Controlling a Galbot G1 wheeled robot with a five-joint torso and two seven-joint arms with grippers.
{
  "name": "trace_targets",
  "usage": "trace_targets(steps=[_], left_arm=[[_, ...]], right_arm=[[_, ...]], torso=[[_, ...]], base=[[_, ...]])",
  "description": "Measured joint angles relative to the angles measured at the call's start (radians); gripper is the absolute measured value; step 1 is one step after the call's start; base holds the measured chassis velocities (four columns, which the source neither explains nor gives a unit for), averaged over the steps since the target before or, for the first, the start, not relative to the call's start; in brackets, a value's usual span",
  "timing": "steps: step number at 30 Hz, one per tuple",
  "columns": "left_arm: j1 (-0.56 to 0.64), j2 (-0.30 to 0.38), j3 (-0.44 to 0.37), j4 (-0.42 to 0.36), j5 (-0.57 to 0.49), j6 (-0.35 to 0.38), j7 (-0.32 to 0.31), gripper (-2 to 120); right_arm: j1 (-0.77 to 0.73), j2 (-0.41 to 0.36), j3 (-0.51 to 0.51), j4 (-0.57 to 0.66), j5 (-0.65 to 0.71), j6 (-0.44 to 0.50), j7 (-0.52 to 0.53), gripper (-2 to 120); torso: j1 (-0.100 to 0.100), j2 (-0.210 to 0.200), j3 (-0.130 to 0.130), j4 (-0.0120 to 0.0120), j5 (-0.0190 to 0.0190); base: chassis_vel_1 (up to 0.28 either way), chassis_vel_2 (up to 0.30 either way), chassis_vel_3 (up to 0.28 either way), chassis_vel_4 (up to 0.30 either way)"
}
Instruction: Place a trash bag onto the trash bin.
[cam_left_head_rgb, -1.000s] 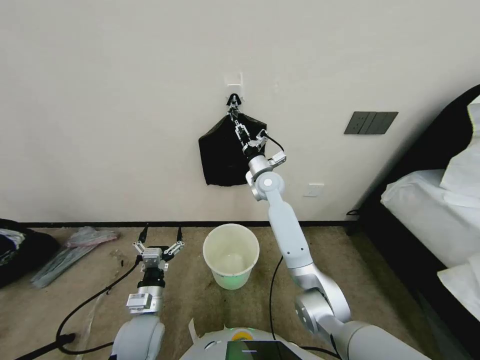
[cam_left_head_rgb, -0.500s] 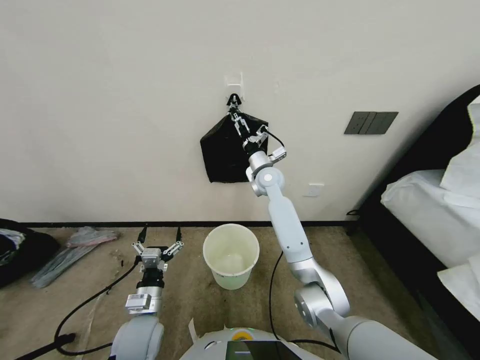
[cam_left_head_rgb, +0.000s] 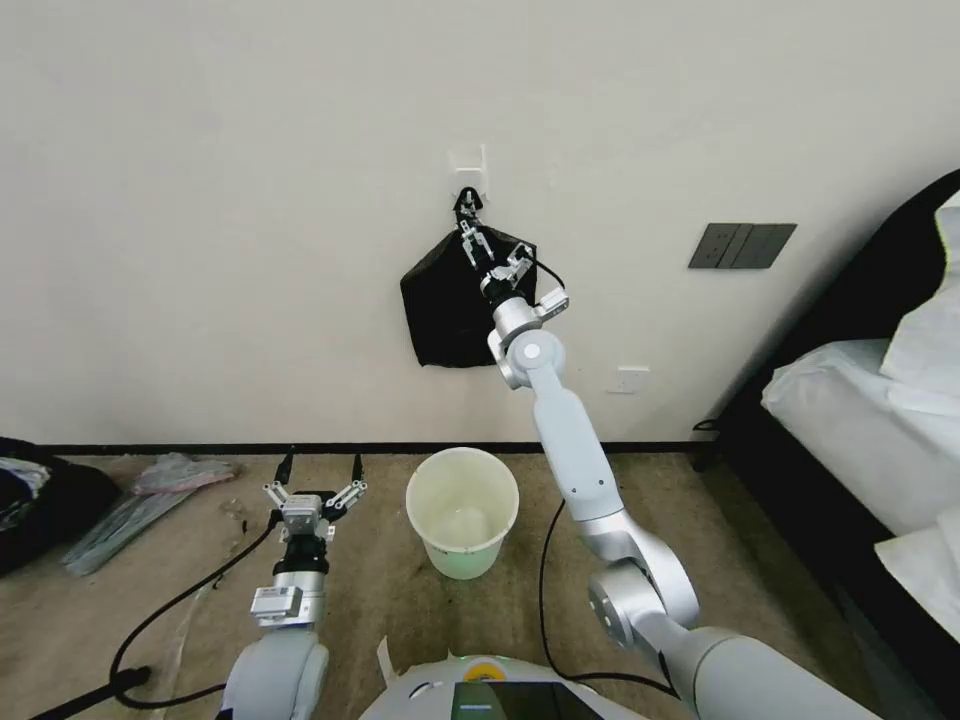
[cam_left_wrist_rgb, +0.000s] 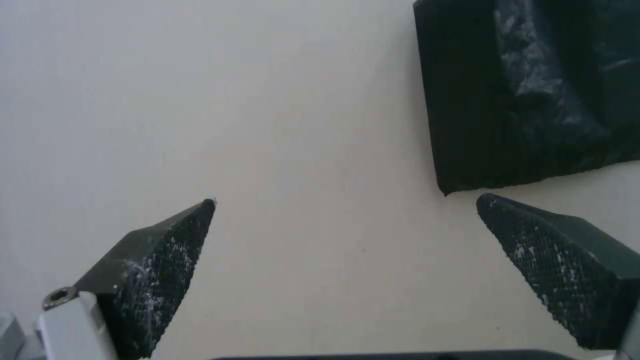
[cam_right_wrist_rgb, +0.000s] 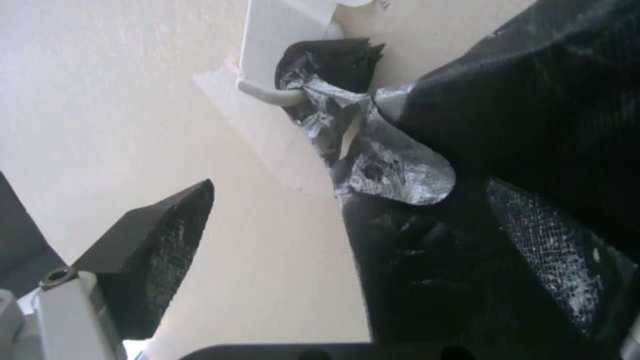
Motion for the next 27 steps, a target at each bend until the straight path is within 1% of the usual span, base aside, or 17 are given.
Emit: trace_targets(steps=[27], left_arm=[[0.001, -0.005, 0.002, -0.003, -0.004, -0.001, 0.001, 100]], right_arm=[[0.053, 0.000, -0.021, -0.039, -0.004, 0.000, -0.008, 100]], torso=[[0.000, 0.000, 0.000, -0.0001, 0.0000]], base=[[0.000, 0.000, 0.000, 0.000]])
